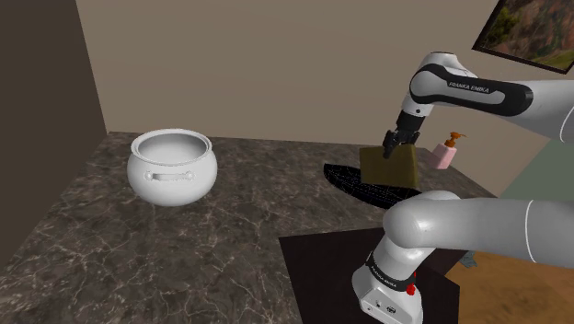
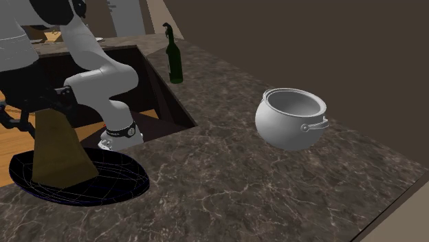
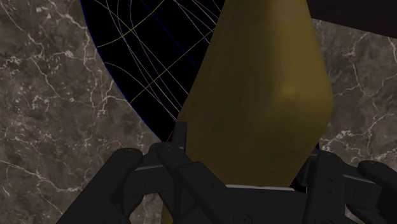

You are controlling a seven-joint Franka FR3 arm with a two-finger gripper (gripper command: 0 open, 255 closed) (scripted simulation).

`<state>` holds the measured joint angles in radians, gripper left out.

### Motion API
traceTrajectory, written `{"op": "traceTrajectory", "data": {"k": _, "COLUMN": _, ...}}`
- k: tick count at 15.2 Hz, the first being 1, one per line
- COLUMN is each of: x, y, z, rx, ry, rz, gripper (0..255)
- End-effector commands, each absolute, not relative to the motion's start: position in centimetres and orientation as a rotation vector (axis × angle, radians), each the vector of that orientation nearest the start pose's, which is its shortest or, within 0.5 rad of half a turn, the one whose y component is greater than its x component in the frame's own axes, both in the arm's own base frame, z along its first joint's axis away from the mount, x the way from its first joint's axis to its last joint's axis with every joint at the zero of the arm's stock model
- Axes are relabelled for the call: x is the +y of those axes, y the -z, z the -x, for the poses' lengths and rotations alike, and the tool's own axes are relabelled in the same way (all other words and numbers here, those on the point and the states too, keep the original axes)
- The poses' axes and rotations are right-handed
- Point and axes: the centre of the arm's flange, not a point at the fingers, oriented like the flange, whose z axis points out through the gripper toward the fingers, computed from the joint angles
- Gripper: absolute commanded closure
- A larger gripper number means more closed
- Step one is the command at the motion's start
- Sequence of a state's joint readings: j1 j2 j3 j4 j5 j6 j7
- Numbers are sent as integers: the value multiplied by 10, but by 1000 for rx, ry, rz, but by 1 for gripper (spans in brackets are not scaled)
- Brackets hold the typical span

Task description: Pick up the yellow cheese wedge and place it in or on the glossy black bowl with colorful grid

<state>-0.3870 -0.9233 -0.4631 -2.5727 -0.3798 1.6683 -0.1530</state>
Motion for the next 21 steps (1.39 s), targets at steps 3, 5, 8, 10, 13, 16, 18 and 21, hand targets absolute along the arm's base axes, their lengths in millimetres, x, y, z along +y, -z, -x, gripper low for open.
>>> {"op": "traceTrajectory", "data": {"k": 3, "x": -262, "y": -503, "z": -159, "rx": 744, "ry": -43, "rz": 3055, "gripper": 255}}
{"op": "traceTrajectory", "data": {"k": 5, "x": -262, "y": -502, "z": -159, "rx": 744, "ry": -43, "rz": 3055, "gripper": 0}}
{"op": "traceTrajectory", "data": {"k": 8, "x": -262, "y": -502, "z": -160, "rx": 744, "ry": -43, "rz": 3055, "gripper": 0}}
{"op": "traceTrajectory", "data": {"k": 10, "x": -262, "y": -516, "z": -160, "rx": 744, "ry": -43, "rz": 3055, "gripper": 0}}
{"op": "traceTrajectory", "data": {"k": 13, "x": -262, "y": -553, "z": -161, "rx": 744, "ry": -43, "rz": 3055, "gripper": 0}}
{"op": "traceTrajectory", "data": {"k": 16, "x": -262, "y": -553, "z": -161, "rx": 744, "ry": -43, "rz": 3055, "gripper": 0}}
{"op": "traceTrajectory", "data": {"k": 18, "x": -262, "y": -553, "z": -161, "rx": 744, "ry": -43, "rz": 3055, "gripper": 0}}
{"op": "traceTrajectory", "data": {"k": 21, "x": -262, "y": -553, "z": -161, "rx": 744, "ry": -43, "rz": 3055, "gripper": 0}}
